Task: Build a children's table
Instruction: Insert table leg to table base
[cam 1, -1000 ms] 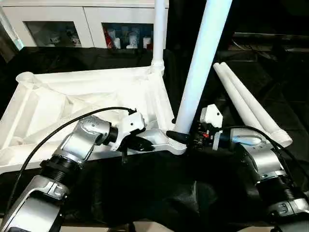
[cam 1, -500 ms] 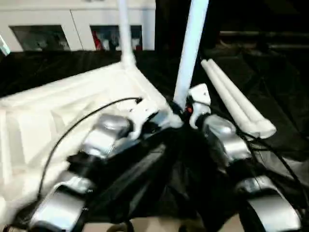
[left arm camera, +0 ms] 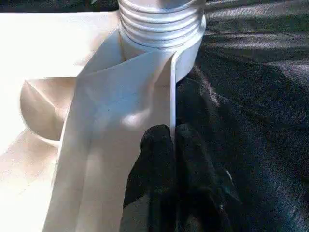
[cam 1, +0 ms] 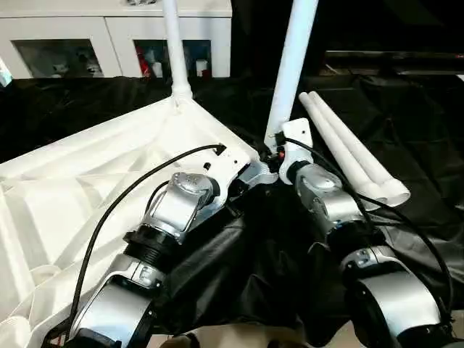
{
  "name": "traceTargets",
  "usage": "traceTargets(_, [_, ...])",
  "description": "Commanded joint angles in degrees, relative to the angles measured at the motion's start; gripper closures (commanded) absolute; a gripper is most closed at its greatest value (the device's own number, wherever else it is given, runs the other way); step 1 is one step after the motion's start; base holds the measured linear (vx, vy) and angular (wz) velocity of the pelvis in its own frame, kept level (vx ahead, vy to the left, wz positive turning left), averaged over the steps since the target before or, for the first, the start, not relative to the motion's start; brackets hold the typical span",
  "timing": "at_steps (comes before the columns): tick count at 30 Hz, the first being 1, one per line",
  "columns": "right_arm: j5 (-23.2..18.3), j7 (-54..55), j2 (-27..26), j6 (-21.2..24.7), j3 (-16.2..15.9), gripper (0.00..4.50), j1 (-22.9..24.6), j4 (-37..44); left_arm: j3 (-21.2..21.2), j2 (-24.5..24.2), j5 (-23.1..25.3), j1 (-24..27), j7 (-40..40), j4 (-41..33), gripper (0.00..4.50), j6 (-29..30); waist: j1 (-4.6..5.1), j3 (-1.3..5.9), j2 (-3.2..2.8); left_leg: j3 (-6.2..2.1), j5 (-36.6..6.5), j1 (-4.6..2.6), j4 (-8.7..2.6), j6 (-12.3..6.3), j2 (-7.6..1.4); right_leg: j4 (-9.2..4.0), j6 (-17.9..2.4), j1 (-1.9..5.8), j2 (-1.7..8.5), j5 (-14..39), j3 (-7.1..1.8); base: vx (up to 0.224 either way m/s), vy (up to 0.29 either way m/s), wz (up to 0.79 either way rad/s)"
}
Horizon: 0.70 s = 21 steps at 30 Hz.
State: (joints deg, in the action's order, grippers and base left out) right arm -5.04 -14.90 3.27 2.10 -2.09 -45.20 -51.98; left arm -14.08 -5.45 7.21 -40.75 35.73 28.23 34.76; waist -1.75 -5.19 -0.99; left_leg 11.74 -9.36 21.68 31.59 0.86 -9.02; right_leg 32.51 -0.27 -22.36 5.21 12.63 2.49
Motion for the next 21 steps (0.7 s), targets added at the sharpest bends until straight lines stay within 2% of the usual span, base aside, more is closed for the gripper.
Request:
traceTargets(1, [2.3, -1.5, -3.3, 6.3, -3.2, 2.60, 5.2, -10.3, -1.7, 2.6, -1.4, -1.4, 0.6, -1.7, 4.50, -0.5, 0.47, 1.40, -0.45, -3.70, -37.0, -2.26, -5.58, 4.50, -4.18, -5.99, -4.6, -1.18, 3.78, 31.1, -2.21, 0.000, 0.000, 0.00])
traceTargets(4, [1.5, -1.8, -3.5, 6.3, -2.5, 2.60, 4.7, -10.4, -1.7, 2.4, -1.6, -1.3, 1.0, -1.9, 4.50, -0.7, 0.52, 1.60, -0.65, -3.65, -36.4, -2.15, -5.75, 4.62, -4.25, -5.82, -5.4, -0.97, 3.70, 27.9, -2.21, 0.000, 0.000, 0.00])
traceTargets(5, [1.0, -2.8, -3.7, 6.2, -2.0, 2.25, 4.5, -10.3, -1.6, 2.4, -1.7, -1.2, 1.0, -2.0, 4.50, -0.9, 0.53, 1.55, -0.67, -3.58, -36.9, -2.20, -5.77, 4.70, -4.23, -5.84, -5.6, -1.07, 3.62, 27.4, -2.24, 0.000, 0.000, 0.00])
traceTargets(6, [0.7, -2.9, -3.6, 5.4, -1.5, 2.25, 4.2, -10.1, -1.7, 2.3, -1.9, -1.0, 1.5, -2.5, 4.50, -1.6, 0.49, 1.57, -0.71, -3.53, -37.4, -2.38, -5.71, 4.71, -4.20, -5.93, -5.8, -1.17, 3.69, 27.7, -2.27, 0.000, 0.000, 0.00])
traceTargets(7, [0.7, -3.0, -3.6, 5.3, -1.4, 1.90, 4.1, -10.1, -1.8, 2.2, -2.0, -0.9, 1.6, -2.5, 4.50, -1.9, 0.45, 1.62, -0.70, -3.53, -37.3, -2.40, -5.68, 4.66, -4.20, -5.96, -5.8, -1.17, 3.74, 27.7, -2.32, 0.000, 0.000, 0.00])
traceTargets(8, [0.6, -2.9, -3.5, 4.1, -0.9, 1.88, 3.6, -9.7, -1.7, 2.0, -2.3, -0.8, 2.3, -2.7, 4.50, -2.9, 0.40, 1.75, -0.87, -3.52, -37.2, -2.43, -5.62, 4.61, -4.19, -5.96, -5.9, -1.12, 3.82, 27.6, -2.36, 0.000, 0.000, 0.00])
traceTargets(10, [0.5, -3.4, -3.3, 3.1, -0.5, 1.78, 3.2, -8.9, -1.5, 1.6, -2.6, -0.7, 3.2, -2.9, 4.50, -4.0, 0.29, 1.88, -0.71, -3.37, -35.9, -2.43, -5.51, 4.38, -4.27, -5.94, -6.7, -1.09, 3.91, 26.3, -2.44, 0.000, 0.000, 0.00])
traceTargets(12, [0.1, -4.3, -3.1, 1.8, -0.1, 1.49, 3.0, -7.7, -1.1, 1.4, -3.1, -0.7, 3.9, -3.1, 4.50, -5.1, 0.08, 2.15, -0.79, -3.07, -32.7, -2.05, -5.45, 3.84, -4.34, -5.42, -8.0, -0.65, 3.90, 22.1, -2.55, 0.000, 0.000, 0.00])
traceTargets(15, [-0.8, -5.8, -2.4, 1.3, 0.4, 1.29, 2.9, -5.3, -0.7, 0.7, -3.6, -0.5, 4.9, -3.7, 4.50, -5.8, 0.01, 2.54, -0.87, -2.61, -28.1, -1.75, -5.36, 3.06, -4.49, -4.73, -10.2, 0.00, 3.79, 15.9, -2.61, 0.000, 0.000, 0.00])
traceTargets(16, [-0.9, -6.2, -2.2, 1.2, 0.5, 1.17, 2.9, -4.7, -0.7, 0.5, -3.7, -0.4, 5.2, -3.9, 4.50, -6.0, -0.14, 2.98, -0.93, -2.44, -24.9, -1.57, -5.22, 2.48, -4.54, -4.29, -11.1, 0.49, 3.74, 12.2, -2.56, 0.000, 0.000, 0.00])
traceTargets(17, [-1.1, -7.6, -1.7, 1.1, 0.4, 0.96, 3.1, -2.7, -0.6, -0.1, -4.1, -0.2, 6.2, -4.4, 4.50, -7.0, -0.14, 3.10, -0.90, -2.33, -23.3, -1.38, -5.13, 1.87, -4.48, -4.17, -11.4, 0.65, 3.66, 10.7, -2.49, 0.000, 0.000, 0.00])
traceTargets(18, [-1.0, -8.8, -1.2, 1.0, 0.2, 0.96, 3.4, -0.9, -0.6, -0.6, -4.3, 0.0, 7.0, -4.8, 4.50, -7.4, -0.25, 3.13, -0.76, -2.08, -21.6, -1.22, -4.93, 0.56, -4.46, -4.17, -11.9, 0.77, 3.71, 9.8, -2.43, 0.000, 0.000, 0.00])
traceTargets(19, [-1.1, -10.0, -0.7, 1.2, 0.0, 0.83, 3.8, 1.0, -0.7, -1.1, -4.4, 0.2, 7.7, -5.1, 4.50, -7.9, -0.29, 3.25, -0.65, -1.88, -20.4, -1.16, -4.70, -0.60, -4.44, -4.24, -12.1, 0.78, 3.82, 10.6, -2.46, 0.000, 0.000, 0.00])
traceTargets(20, [-1.4, -11.3, -0.3, 1.7, -0.3, 0.83, 4.3, 2.9, -0.7, -1.5, -4.6, 0.5, 8.3, -5.4, 4.50, -8.1, -0.40, 3.40, -0.67, -1.82, -19.5, -1.18, -4.53, -1.01, -4.46, -4.25, -12.3, 0.78, 3.90, 10.5, -2.52, 0.000, 0.000, 0.00])
traceTargets(21, [-1.6, -12.5, 0.4, 2.2, -0.6, 0.73, 4.9, 5.2, -0.9, -2.1, -4.8, 0.7, 9.4, -5.7, 4.50, -8.9, -0.56, 3.77, -0.63, -1.70, -16.4, -1.02, -4.19, -2.08, -4.44, -3.91, -12.8, 1.03, 3.81, 8.0, -2.49, 0.000, 0.000, 0.00])
